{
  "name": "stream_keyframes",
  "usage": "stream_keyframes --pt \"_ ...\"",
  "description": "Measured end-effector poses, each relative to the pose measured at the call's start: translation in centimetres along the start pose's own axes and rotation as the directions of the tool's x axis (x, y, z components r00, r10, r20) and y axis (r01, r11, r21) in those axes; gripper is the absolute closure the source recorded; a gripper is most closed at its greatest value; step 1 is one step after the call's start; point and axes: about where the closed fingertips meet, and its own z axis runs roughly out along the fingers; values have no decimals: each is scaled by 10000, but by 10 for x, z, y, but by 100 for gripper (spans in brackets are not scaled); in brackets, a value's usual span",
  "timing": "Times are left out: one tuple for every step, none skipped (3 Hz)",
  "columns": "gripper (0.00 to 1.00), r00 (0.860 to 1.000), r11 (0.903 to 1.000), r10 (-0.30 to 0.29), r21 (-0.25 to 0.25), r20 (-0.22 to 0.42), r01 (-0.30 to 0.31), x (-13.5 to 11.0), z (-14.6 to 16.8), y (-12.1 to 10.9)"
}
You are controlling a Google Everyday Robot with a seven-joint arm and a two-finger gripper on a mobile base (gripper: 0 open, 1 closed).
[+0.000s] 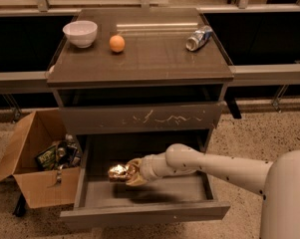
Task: Pick orange can from middle drawer and place on counter
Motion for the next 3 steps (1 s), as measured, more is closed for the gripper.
stream_keyframes --pt "100 9998 9999 -164 9 105 164 -9 -5 1" --pt "100 9971 9973 -736 39 215 735 -43 -46 11" --pt "100 9898 9896 -1409 -252 226 1414 -87 -100 20"
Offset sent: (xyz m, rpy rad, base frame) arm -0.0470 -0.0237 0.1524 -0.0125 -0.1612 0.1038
